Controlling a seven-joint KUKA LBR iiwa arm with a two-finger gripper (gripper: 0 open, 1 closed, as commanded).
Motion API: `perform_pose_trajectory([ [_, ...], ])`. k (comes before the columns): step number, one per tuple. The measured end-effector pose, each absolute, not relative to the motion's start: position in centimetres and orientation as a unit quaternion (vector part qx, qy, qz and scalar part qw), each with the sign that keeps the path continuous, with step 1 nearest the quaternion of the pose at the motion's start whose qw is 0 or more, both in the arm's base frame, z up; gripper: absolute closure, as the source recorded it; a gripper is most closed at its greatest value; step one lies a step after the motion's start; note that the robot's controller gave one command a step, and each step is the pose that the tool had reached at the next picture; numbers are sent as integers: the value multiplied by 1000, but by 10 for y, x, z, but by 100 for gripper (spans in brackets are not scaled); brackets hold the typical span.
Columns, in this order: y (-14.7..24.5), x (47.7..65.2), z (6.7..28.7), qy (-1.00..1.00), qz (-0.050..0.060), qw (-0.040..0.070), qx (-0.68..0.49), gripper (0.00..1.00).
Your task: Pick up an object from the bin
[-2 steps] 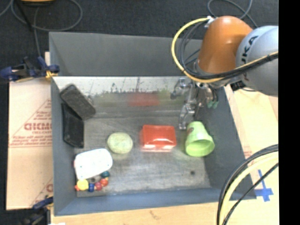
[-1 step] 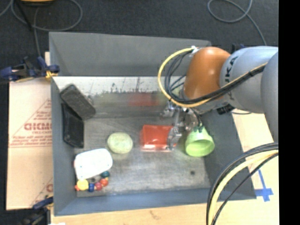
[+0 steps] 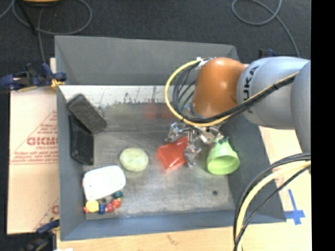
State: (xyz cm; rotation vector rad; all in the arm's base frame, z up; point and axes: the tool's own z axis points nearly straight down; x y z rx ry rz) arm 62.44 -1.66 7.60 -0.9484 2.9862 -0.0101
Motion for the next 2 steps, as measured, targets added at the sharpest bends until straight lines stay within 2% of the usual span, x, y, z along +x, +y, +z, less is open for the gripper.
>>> perform_pose_trajectory([
  [1,-17,624,76,953,-3,4,-302,100],
  [2,-18,624,241,956,-2,6,-294,100],
])
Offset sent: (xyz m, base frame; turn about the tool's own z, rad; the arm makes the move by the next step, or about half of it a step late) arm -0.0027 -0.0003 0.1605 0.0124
